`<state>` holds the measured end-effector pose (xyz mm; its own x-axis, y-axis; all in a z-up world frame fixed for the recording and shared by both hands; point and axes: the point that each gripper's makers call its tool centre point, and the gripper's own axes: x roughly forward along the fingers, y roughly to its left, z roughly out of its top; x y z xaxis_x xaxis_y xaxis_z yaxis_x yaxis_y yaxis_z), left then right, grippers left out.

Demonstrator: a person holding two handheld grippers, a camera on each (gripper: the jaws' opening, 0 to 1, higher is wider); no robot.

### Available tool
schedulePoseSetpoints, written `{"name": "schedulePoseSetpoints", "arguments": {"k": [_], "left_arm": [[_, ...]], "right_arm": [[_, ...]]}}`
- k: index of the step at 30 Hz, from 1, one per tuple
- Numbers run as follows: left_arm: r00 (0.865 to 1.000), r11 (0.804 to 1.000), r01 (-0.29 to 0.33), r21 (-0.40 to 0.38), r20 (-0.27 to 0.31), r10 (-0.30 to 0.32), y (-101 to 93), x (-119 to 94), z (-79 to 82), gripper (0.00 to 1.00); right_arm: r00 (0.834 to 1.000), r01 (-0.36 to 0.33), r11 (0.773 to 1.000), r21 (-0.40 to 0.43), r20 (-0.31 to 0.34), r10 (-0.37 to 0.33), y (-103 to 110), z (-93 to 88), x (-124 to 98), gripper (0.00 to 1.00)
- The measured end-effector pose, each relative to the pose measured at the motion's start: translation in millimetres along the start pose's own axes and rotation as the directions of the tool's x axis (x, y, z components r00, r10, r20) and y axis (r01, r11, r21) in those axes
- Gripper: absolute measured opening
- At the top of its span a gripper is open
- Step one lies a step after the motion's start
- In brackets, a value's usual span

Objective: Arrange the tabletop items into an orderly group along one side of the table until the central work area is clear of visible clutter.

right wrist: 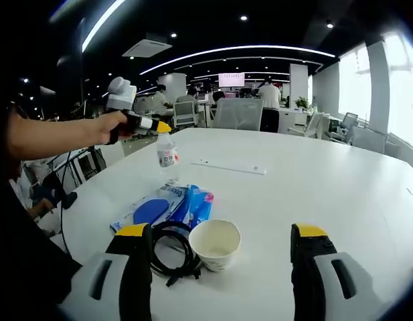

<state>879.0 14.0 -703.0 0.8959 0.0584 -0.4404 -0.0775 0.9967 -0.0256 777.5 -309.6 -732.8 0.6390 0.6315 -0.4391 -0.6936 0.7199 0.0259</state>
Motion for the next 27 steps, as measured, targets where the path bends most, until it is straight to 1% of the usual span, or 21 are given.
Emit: {"name": "schedulePoseSetpoints", "arguments": {"k": [2,3,4,8,11,13,14,15,16,18,19,21,22,23,24,25,27], "left_arm": [[0.999,0.999,-0.032,-0.015,-0.008,0.032,5.1,1.1,-5.5,0.18],[0.999,0.999,-0.038,-0.024,-0.009,0.038,5.9,1.3,-6.4,0.18],[0.998,0.997,-0.061,-0.04,-0.011,0.061,9.0,1.4,-8.1,0.18],[0.994,0.994,-0.106,-0.037,-0.023,0.105,11.1,3.7,-11.1,0.19],[0.988,0.987,-0.153,-0.05,-0.043,0.151,16.0,4.8,-15.6,0.19],[0.986,0.984,-0.167,-0.06,-0.027,0.165,16.5,6.8,-11.5,0.19],[0.984,0.981,-0.178,-0.07,-0.033,0.176,17.4,7.1,-12.5,0.19],[0.98,0.978,-0.198,-0.071,-0.031,0.197,19.0,6.3,-12.7,0.2],[0.979,0.976,-0.205,-0.073,-0.023,0.204,18.6,7.1,-12.4,0.2],[0.98,0.978,-0.201,-0.052,-0.014,0.2,16.2,7.8,-12.7,0.2],[0.978,0.978,-0.208,-0.023,0.004,0.208,16.5,6.8,-11.5,0.21],[0.979,0.979,-0.202,-0.033,0.009,0.202,16.9,6.2,-12.3,0.21],[0.981,0.981,-0.195,-0.02,0.017,0.195,16.7,7.1,-11.9,0.21],[0.983,0.983,-0.185,-0.012,0.01,0.185,15.9,6.9,-12.7,0.21],[0.984,0.984,-0.18,-0.008,0.013,0.18,16.2,6.9,-12.4,0.23],[0.984,0.984,-0.177,-0.005,0.014,0.177,16.1,6.2,-12.1,0.26],[0.992,0.992,-0.127,-0.006,0.026,0.127,13.6,7.1,-10.3,0.32]], "right_arm": [[1.0,-0.003,1.0,-0.001,0.004,0.003,0.0,1.2,0.8,0.81],[1.0,-0.005,1.0,-0.002,0.003,0.005,0.1,1.4,1.3,0.81],[1.0,-0.007,1.0,-0.003,0.003,0.007,-0.1,1.5,2.1,0.81],[1.0,-0.017,1.0,-0.005,-0.005,0.017,0.4,-0.1,5.4,0.81],[1.0,-0.024,1.0,-0.015,-0.01,0.024,1.3,-0.7,7.8,0.81],[1.0,-0.025,1.0,-0.016,-0.011,0.025,1.1,-0.8,8.4,0.81],[1.0,-0.026,1.0,-0.015,-0.011,0.026,1.1,-0.8,8.8,0.81],[1.0,-0.026,1.0,-0.015,-0.01,0.026,1.0,-0.7,9.2,0.81],[1.0,-0.027,1.0,-0.016,-0.011,0.026,0.9,-1.0,9.3,0.81],[1.0,-0.026,1.0,-0.016,-0.014,0.026,0.6,-1.8,9.8,0.8],[1.0,-0.025,1.0,-0.018,-0.015,0.025,0.4,-2.2,10.0,0.8],[1.0,-0.021,1.0,-0.022,-0.015,0.021,-0.4,-2.6,9.9,0.8],[1.0,-0.02,1.0,-0.021,-0.015,0.019,-0.9,-2.9,9.8,0.8],[1.0,-0.017,1.0,-0.022,-0.014,0.016,-1.6,-3.1,9.4,0.8],[1.0,-0.015,1.0,-0.02,-0.014,0.015,-2.2,-3.4,9.0,0.8],[1.0,-0.014,1.0,-0.018,-0.016,0.014,-2.6,-4.0,8.5,0.8],[1.0,-0.013,1.0,-0.017,-0.015,0.013,-2.7,-4.5,7.5,0.8]]}}
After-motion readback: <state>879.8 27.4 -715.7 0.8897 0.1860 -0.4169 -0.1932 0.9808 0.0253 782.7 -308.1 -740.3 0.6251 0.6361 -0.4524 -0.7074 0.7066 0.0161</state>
